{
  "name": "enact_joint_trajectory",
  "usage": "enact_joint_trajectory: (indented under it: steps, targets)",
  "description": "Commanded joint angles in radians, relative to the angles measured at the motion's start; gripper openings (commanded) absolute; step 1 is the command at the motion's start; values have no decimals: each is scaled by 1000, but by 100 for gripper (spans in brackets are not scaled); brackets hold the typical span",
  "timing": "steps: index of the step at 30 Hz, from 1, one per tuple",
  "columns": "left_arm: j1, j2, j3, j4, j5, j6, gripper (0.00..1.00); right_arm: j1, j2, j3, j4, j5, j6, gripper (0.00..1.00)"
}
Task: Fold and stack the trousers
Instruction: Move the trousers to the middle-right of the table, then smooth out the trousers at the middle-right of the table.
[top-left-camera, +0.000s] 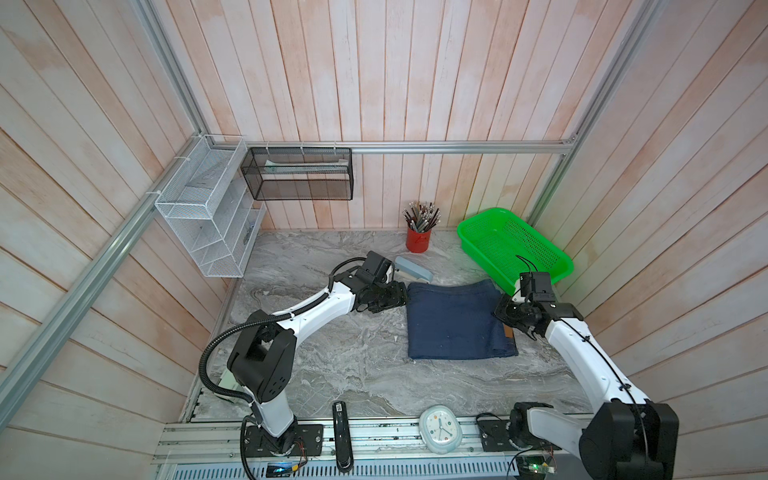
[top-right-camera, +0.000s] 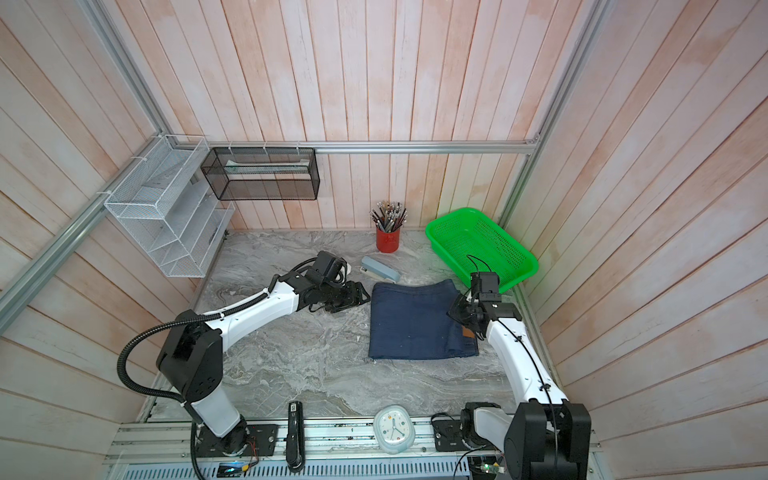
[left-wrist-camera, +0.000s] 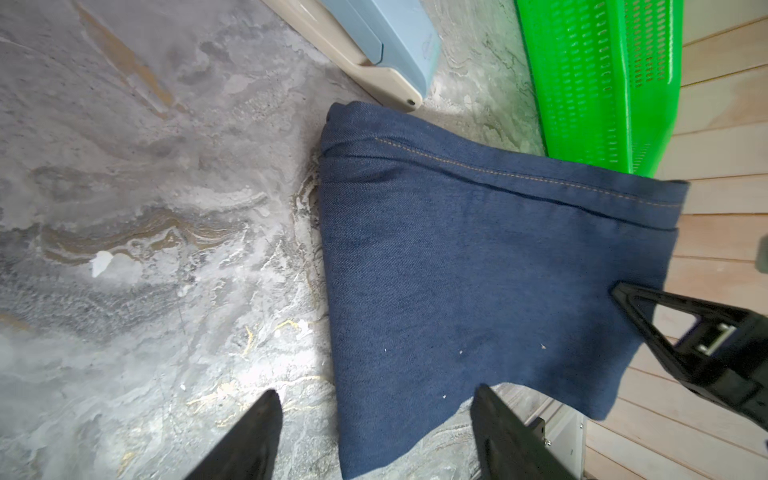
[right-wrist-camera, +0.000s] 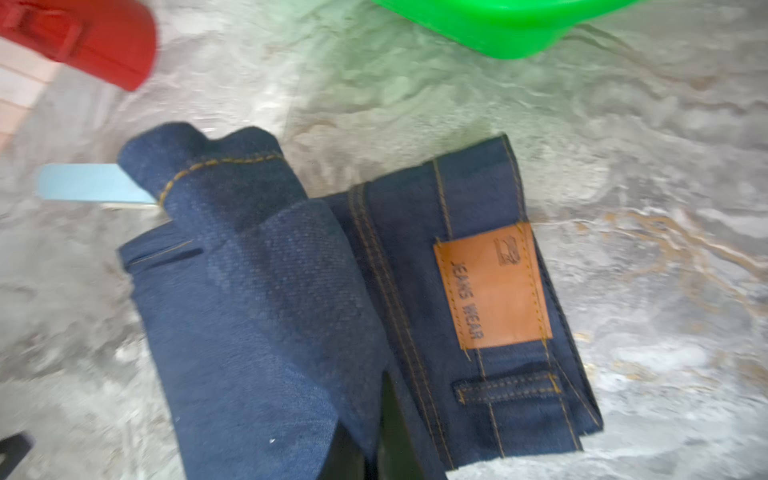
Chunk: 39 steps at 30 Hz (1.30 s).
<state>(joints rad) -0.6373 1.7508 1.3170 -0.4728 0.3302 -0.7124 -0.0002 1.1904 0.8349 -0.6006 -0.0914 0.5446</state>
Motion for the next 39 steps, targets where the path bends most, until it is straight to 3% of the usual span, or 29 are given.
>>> enact_joint_trajectory:
  steps: [1, 2, 5, 7, 11, 18, 20, 22, 23, 27, 31, 33, 35, 37, 39]
  targets:
    - [-20, 42, -21, 97, 78, 14, 70, -34, 59, -46, -15, 78, -22, 0]
    - [-31, 58, -18, 122, 104, 13, 68, -47, 77, -59, 1, 87, -19, 1]
    - [-67, 111, 0, 179, 162, 8, 67, -67, 143, -57, 3, 149, -6, 31]
    - [-87, 147, 17, 202, 200, 0, 66, -69, 164, -20, -42, 198, 10, 44]
    - [-114, 198, 28, 255, 253, -20, 64, -64, 68, 11, -44, 202, 10, 54]
    - [-121, 297, 28, 335, 337, -64, 51, -64, -59, -37, 34, -63, 19, 52]
    - [-118, 321, 38, 318, 336, -59, 51, -67, -56, -78, 75, -138, 27, 36]
    - [-112, 337, 42, 297, 327, -53, 51, -76, -34, -131, 112, -184, 40, 7]
    - [-107, 341, 42, 288, 321, -53, 51, -86, -15, -149, 117, -192, 48, 0]
    - [-91, 341, 29, 260, 296, -53, 51, -140, 73, -176, 95, -168, 41, 0]
    - [-85, 341, 27, 220, 266, -41, 52, -193, 96, -168, 71, 3, 50, 0]
    - [-85, 337, 28, 210, 262, -34, 53, -208, 114, -149, 53, 29, 40, 0]
    - [-85, 310, 20, 212, 256, -26, 56, -206, 125, -122, 35, -5, 10, 18]
    - [-85, 251, -6, 237, 245, -18, 65, -197, 100, -106, 28, -38, -8, 34]
    - [-85, 181, -25, 219, 209, -7, 73, -184, 54, -88, 14, -54, -22, 42]
